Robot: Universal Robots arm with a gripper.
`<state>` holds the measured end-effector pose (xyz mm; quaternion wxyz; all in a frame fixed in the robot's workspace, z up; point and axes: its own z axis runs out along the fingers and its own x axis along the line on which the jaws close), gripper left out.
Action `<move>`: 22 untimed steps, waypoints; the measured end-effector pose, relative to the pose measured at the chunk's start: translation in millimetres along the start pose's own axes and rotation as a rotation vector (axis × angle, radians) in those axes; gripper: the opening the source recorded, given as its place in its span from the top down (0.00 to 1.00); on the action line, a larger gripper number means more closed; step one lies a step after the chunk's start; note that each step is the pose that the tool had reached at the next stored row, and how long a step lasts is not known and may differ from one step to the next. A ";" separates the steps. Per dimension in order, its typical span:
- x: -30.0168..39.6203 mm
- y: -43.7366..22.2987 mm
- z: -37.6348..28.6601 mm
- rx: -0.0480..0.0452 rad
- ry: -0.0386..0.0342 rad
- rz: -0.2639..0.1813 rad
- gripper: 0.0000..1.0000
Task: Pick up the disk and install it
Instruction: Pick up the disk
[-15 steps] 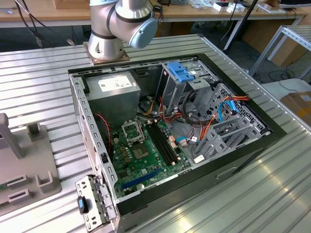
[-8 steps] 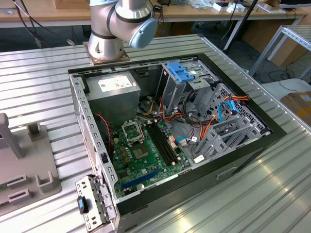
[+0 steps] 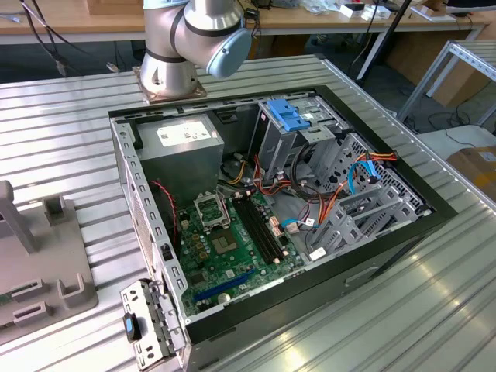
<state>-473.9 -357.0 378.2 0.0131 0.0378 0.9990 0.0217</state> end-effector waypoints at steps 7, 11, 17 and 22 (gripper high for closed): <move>0.0 -0.1 0.1 0.0004 0.0011 -0.029 0.89; 0.0 -0.1 0.3 -0.0015 0.0046 -0.109 0.89; 0.0 -0.1 1.2 -0.0047 0.0106 -0.243 0.89; 0.1 -0.2 2.9 -0.0084 0.0171 -0.393 0.89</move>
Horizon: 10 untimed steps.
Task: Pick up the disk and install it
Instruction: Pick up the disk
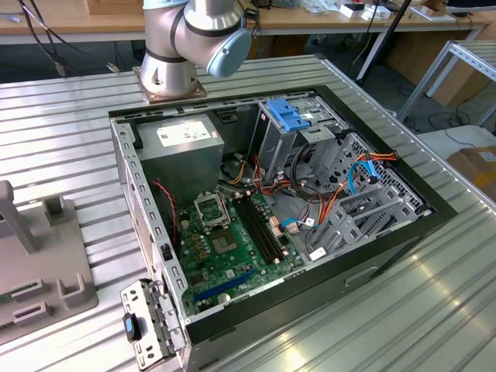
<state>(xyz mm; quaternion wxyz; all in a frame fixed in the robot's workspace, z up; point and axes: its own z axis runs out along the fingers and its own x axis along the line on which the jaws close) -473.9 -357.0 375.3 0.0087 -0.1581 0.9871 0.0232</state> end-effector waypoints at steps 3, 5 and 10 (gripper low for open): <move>0.0 -0.1 1.3 -0.0030 0.0054 -0.123 0.89; 0.1 -0.1 2.0 -0.0042 0.0075 -0.173 0.89; 0.1 -0.2 3.9 -0.0079 0.0139 -0.322 0.89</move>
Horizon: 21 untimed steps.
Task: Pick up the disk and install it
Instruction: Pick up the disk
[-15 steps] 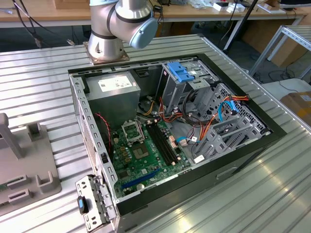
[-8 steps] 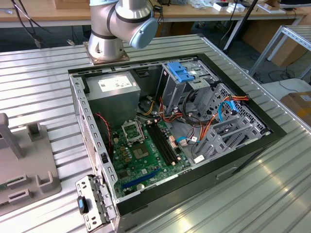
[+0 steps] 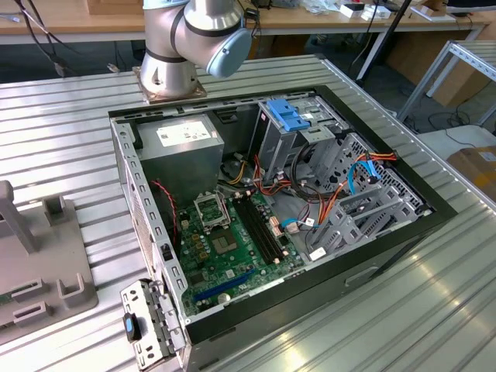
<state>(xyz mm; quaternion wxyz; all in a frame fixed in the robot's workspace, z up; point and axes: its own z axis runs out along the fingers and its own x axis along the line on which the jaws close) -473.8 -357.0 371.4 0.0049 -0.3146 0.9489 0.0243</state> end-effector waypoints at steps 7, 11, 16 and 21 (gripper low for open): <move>0.1 -0.1 2.6 -0.0049 0.0086 -0.201 0.89; -0.5 0.0 2.8 -0.0068 0.0127 -0.286 0.89; -0.6 0.1 2.9 -0.0081 0.0148 -0.340 0.89; -0.7 0.1 2.9 -0.0105 0.0190 -0.437 0.89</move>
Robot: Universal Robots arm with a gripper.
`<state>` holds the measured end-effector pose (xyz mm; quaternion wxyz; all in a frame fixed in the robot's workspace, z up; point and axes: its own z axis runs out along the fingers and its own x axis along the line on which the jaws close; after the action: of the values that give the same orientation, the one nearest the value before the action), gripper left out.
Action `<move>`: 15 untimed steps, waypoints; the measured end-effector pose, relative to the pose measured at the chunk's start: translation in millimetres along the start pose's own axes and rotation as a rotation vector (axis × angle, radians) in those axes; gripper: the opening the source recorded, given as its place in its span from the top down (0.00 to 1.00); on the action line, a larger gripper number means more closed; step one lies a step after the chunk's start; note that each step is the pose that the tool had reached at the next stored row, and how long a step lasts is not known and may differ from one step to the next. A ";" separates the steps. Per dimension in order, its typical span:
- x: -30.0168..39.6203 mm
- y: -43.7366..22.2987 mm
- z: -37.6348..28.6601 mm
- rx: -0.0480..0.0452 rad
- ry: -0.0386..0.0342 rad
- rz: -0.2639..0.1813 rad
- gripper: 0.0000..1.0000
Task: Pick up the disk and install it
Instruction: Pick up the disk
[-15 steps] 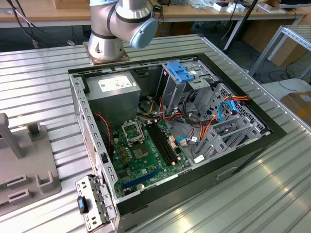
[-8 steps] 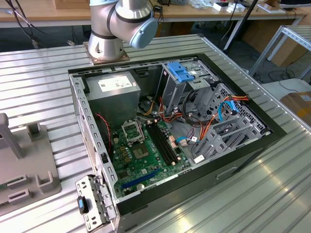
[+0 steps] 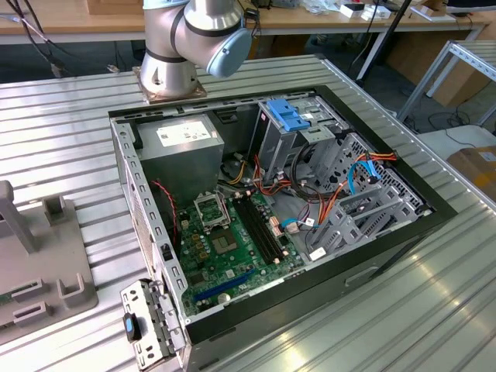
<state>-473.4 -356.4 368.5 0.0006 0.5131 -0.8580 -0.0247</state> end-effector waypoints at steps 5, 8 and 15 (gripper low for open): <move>0.0 0.0 0.2 -0.0064 0.0030 -0.195 0.89; -0.1 0.0 0.2 -0.0099 0.0011 -0.284 0.89; 0.0 0.0 0.4 -0.0151 -0.0004 -0.435 0.89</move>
<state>-473.3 -356.4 368.1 -0.0011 0.6862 -0.7268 -0.0307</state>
